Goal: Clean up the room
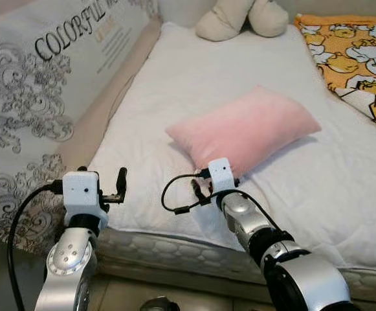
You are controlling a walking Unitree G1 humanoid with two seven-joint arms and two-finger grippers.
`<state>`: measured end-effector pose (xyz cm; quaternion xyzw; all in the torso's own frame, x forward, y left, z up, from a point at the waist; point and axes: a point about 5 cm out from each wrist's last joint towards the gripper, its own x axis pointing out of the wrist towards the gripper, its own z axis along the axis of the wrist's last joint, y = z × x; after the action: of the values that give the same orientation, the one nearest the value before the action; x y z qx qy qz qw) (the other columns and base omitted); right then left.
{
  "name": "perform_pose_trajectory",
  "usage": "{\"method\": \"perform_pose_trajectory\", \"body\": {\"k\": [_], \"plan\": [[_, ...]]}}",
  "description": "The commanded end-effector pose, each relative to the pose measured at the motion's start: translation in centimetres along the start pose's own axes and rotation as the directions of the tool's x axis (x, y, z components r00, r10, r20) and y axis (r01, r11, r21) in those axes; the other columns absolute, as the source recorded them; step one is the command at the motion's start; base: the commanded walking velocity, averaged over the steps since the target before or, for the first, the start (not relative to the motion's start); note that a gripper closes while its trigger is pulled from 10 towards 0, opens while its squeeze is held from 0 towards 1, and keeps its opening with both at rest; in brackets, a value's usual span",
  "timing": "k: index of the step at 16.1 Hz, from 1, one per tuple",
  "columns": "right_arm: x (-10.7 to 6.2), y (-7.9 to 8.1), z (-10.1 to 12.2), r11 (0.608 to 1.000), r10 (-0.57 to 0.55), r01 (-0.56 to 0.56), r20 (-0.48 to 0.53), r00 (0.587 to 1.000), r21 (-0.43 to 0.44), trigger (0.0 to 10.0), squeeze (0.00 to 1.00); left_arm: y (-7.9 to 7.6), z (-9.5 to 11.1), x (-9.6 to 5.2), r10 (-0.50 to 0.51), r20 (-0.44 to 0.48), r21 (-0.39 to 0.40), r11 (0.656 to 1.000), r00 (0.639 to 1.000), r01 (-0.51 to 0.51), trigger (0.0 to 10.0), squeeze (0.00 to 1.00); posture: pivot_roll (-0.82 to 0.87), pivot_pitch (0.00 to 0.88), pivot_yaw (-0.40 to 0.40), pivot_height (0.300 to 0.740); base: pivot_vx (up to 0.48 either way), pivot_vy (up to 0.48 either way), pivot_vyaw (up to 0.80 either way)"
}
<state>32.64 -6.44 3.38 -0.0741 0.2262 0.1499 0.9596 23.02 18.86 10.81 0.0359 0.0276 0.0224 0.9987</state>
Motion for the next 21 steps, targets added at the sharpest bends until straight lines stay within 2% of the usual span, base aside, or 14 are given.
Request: {"method": "perform_pose_trajectory", "body": {"k": [1, 3, 4, 6, 8, 10, 16, 21], "plan": [[0.1, -0.1, 0.4, 1.000, -0.021, 0.021, -0.005, 1.000, -0.015, 10.0, 0.00, 0.1, 0.3, -0.2, 0.007, 0.002, 0.009, 1.000, 1.000, -0.007, 10.0, 0.00, 0.15, 0.049, 0.089, 0.740, 0.000, 0.000, 0.00], [0.1, -0.9, 0.2, 0.994, -0.081, 0.081, -0.008, 0.997, -0.070, 10.0, 0.00, 0.0, 0.3, -0.2, 0.004, 0.002, 0.007, 1.000, 1.000, -0.004, 10.0, 0.00, 0.13, 0.043, 0.089, 0.740, 0.000, 0.000, 0.00], [0.0, -1.9, 0.1, 0.981, -0.152, 0.150, -0.007, 0.988, -0.124, 0.0, 0.00, -0.2, 0.3, 0.0, -0.003, 0.000, 0.003, 1.000, 1.000, 0.003, 10.0, 0.00, 0.12, 0.041, 0.092, 0.740, 0.000, 0.000, 0.00], [-0.3, -3.2, -0.5, 0.955, -0.229, 0.221, -0.019, 0.973, -0.197, 0.0, 0.00, -0.6, 0.4, 0.3, -0.019, -0.001, -0.008, 1.000, 1.000, 0.019, 10.0, 0.00, 0.11, 0.040, 0.098, 0.740, 0.000, 0.000, 0.00], [-0.3, -3.4, -0.6, 0.948, -0.245, 0.235, -0.021, 0.969, -0.216, 0.0, 0.00, -0.7, 0.4, 0.5, -0.023, -0.002, -0.010, 1.000, 1.000, 0.023, 10.0, 0.00, 0.11, 0.040, 0.099, 0.740, 0.000, 0.000, 0.00], [-0.5, -3.9, -1.2, 0.952, -0.246, 0.231, -0.055, 0.968, -0.201, 0.0, 0.00, -0.9, 0.4, 0.6, -0.034, -0.001, -0.014, 0.999, 0.999, 0.034, 10.0, 0.00, 0.11, 0.036, 0.101, 0.740, 0.000, 0.000, 0.00], [-0.4, -3.1, -1.5, 0.971, -0.190, 0.175, -0.080, 0.978, -0.162, 0.0, 0.00, -1.2, 0.3, 0.7, -0.052, -0.007, -0.015, 0.999, 0.999, 0.052, 10.0, 0.00, 0.10, 0.028, 0.100, 0.740, 0.000, 0.000, 0.00], [-0.5, -3.1, -2.0, 0.983, -0.147, 0.132, -0.118, 0.982, -0.126, 0.0, 0.00, -1.7, 0.4, 1.2, -0.078, -0.005, -0.026, 0.997, 0.997, 0.077, 10.0, 0.00, 0.08, 0.020, 0.106, 0.740, 0.000, 0.000, 0.00]]}}
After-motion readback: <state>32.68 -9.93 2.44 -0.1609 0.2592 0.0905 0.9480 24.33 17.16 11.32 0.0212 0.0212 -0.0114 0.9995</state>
